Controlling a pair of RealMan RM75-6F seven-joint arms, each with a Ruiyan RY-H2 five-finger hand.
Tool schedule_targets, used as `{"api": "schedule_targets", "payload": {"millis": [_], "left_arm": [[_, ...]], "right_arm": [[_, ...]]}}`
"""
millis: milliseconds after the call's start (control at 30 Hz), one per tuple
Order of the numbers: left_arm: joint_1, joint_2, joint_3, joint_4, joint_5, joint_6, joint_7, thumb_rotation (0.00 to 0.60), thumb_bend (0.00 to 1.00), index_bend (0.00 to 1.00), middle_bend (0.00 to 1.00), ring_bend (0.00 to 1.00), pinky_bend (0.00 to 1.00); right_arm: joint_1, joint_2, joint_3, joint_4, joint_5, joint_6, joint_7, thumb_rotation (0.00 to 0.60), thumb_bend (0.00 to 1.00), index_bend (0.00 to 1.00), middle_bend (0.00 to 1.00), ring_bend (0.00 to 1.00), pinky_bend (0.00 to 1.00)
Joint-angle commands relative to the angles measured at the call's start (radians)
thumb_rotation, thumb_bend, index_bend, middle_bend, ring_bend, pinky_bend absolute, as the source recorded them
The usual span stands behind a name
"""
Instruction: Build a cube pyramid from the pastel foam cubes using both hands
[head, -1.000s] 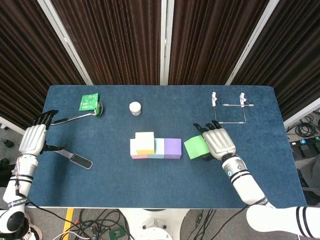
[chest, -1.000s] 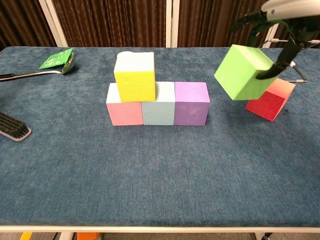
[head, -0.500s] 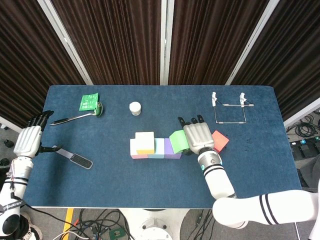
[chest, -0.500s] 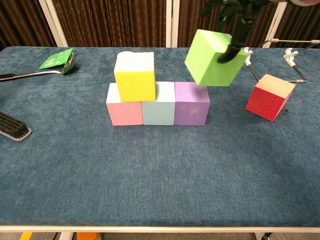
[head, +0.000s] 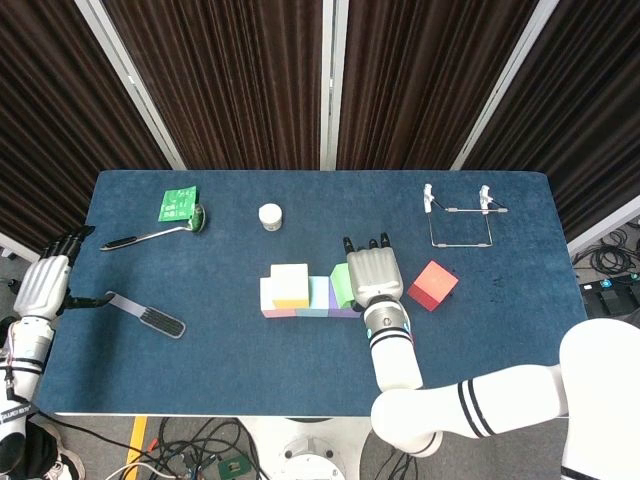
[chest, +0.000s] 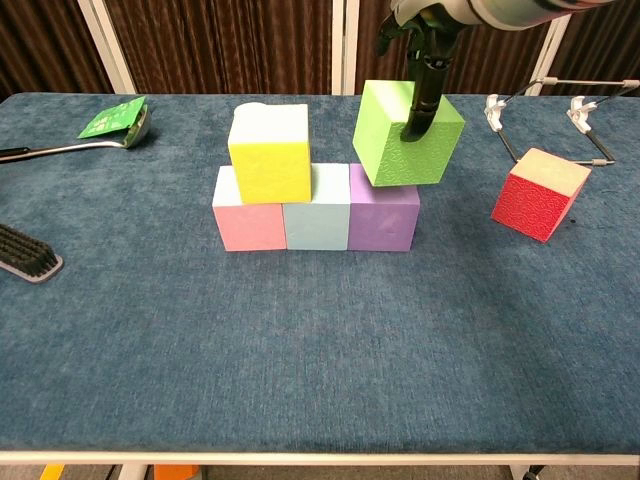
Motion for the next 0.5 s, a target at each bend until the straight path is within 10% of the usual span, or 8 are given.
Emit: {"api": "schedule_targets", "payload": {"millis": [33, 500], "left_arm": [[0.004, -0.002, 0.001, 0.011, 0.003, -0.003, -0.012, 0.6, 0.09, 0.08, 0.05, 0.01, 0.07], [0.014, -0.008, 0.005, 0.039, 0.018, -0.013, -0.05, 0.6, 0.09, 0.08, 0.05, 0.01, 0.07]], "right_arm": [[0.004, -0.021, 0.009, 0.03, 0.006, -0.008, -0.012, 0.6, 0.12, 0.0, 0.59, 0.13, 0.0], [0.006, -0.064, 0.039, 0.072, 0.024, -0.022, -0.058, 0.6, 0.1, 0.0, 0.52, 0.13, 0.0]]}}
